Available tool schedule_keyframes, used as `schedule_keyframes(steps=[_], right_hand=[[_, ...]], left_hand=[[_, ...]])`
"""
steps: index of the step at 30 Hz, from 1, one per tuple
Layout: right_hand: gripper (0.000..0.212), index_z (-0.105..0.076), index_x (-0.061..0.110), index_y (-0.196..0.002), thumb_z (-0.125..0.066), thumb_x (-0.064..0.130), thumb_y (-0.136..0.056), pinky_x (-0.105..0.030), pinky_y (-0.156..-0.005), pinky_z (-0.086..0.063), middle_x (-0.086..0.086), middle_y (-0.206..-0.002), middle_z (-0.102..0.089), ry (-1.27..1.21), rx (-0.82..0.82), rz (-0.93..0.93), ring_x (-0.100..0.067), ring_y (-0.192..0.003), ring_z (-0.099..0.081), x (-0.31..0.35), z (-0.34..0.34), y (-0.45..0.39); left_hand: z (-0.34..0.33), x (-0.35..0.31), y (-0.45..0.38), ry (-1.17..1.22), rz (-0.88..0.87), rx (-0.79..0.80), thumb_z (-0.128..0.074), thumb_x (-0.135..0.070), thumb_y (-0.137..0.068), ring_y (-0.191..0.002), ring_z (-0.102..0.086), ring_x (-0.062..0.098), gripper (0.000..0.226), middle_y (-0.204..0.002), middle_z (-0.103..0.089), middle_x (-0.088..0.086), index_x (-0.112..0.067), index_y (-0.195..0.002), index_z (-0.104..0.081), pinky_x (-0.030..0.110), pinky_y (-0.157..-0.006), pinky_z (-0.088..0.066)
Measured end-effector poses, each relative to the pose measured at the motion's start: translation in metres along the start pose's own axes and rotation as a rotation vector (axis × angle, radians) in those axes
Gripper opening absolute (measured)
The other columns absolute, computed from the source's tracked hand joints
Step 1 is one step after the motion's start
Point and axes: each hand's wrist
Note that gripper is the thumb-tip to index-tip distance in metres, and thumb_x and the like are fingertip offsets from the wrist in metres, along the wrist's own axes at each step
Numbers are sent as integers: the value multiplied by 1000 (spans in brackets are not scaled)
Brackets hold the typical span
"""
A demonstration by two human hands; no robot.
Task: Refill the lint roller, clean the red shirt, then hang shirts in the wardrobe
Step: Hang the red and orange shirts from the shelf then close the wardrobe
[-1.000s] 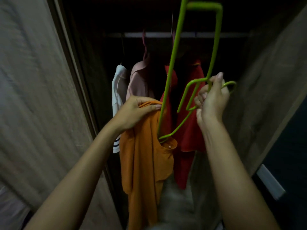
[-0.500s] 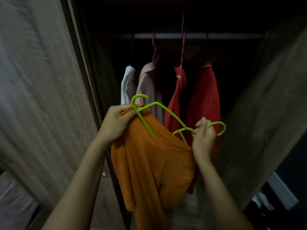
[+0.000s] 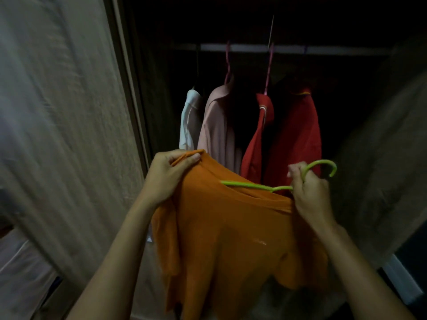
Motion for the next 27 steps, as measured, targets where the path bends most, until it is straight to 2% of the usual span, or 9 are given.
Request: schedule_keyframes(steps=[2,5,10,12,16,19,21,24,27], right_hand=[[32,-64,17,-93,-41,38,-100,-18,-54,-41,0,-71,-64,76,115,23,-11,-62,-65,10,-14,1],[51,-65,20,-94,-32,59,-92,-39,-59,-49,-9,-76,-70,145,253,116,-32,-70,-68,37,-26,-1],[27,-66,14,-95,-46,30,-100,-21,-49,-37,11,-62,-54,92,133,57,-10,-51,-51,58,-3,-35],[28,-63,17,-92,-43,35,-100,-30,-51,-42,7,-63,-58,147,227,78,-14,-53,-56,63,-5,-35],[30,-59,18,-89,-39,36,-101,-28,-44,-36,9,-56,-50,124,170,74,-9,-44,-47,64,-6,-40],[34,-60,15,-90,-38,38,-101,-34,-48,-40,4,-61,-57,180,117,116,-18,-49,-54,65,-5,-44],[32,-62,14,-91,-41,36,-100,-32,-47,-39,2,-64,-60,137,77,86,-15,-49,-53,65,-4,-46],[21,-62,18,-103,-55,36,-94,-33,-77,-50,5,-94,-63,68,43,-1,-15,-86,-61,67,-5,-36],[42,-58,24,-121,-60,49,-87,-46,-100,-41,8,-117,-55,102,-35,-129,-13,-114,-48,62,-9,-10]], left_hand=[[-13,-7,0,-60,-57,86,-59,-27,-89,-85,-66,3,18,-90,-72,-6,-19,-99,-72,13,-75,-51],[-33,-14,-2,-202,-140,228,-61,-32,-88,-87,-64,0,20,-93,-71,-8,-21,-100,-73,18,-78,-51],[-24,-7,-5,-296,-195,186,-59,-36,-89,-84,-63,3,19,-92,-69,-7,-26,-98,-73,29,-76,-52],[-22,-5,-2,-306,-192,200,-57,-41,-88,-81,-63,6,22,-88,-69,-5,-27,-94,-72,32,-74,-53],[-28,-1,7,-322,-130,295,-49,-50,-85,-79,-62,4,38,-87,-68,-5,-21,-97,-70,20,-69,-52],[-30,4,6,-343,-106,413,-54,-38,-91,-77,-60,1,15,-81,-65,-8,-30,-92,-66,12,-66,-46],[-30,6,5,-386,-109,446,-52,-34,-94,-71,-57,2,15,-73,-59,-7,-33,-80,-58,12,-63,-42],[-35,11,9,-414,-163,348,-49,-29,-96,-68,-55,5,20,-67,-56,-6,-23,-79,-58,12,-60,-39],[-37,15,16,-392,-222,269,-52,-29,-95,-68,-56,3,19,-64,-55,-10,-23,-78,-58,12,-58,-38]])
Point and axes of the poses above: each hand's wrist, its own y-axis away from the middle knuckle, its own z-axis out of the back of the hand, x = y × z
